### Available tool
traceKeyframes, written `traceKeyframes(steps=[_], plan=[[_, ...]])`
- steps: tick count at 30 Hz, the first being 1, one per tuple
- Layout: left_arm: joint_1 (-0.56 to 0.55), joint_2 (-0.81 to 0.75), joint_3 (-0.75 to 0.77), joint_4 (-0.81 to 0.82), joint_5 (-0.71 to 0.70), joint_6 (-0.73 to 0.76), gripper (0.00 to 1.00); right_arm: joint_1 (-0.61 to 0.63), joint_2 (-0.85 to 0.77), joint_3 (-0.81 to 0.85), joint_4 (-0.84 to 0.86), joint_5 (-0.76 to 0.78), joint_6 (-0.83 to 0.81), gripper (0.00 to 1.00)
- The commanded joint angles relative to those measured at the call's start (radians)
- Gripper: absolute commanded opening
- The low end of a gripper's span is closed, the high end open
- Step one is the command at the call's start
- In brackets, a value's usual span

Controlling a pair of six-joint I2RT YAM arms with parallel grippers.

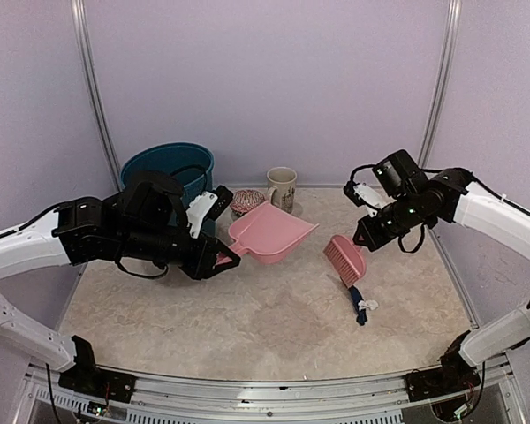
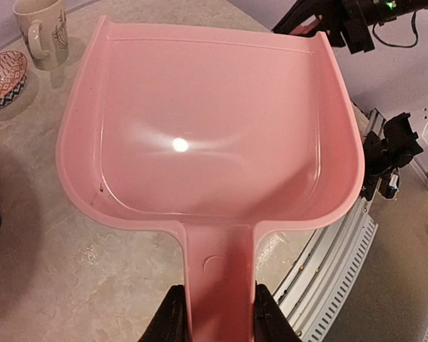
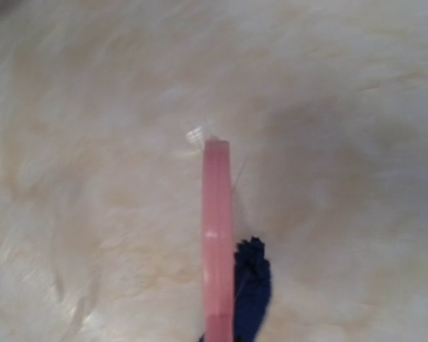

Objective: Sweep away the paper scraps from the table
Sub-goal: Sweep the paper scraps at the center of the board.

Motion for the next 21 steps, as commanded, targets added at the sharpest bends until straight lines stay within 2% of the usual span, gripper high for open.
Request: traceKeyframes(steps=[1, 12, 21], plan=[[-0.049, 0.035, -0.030, 0.042, -0.006, 0.033, 0.00, -0.037, -0.094, -0.002, 0.010, 0.150, 0.051, 0.00], [-0.123, 0.163, -0.056, 0.051, -0.015, 0.042, 0.00, -0.065, -0.203, -0.094, 0.034, 0.267, 0.096, 0.00], [-0.158, 0.304, -0.035, 0.034, -0.020, 0.080, 0.00, -0.065, -0.180, -0.108, -0.041, 0.378, 0.111, 0.00]])
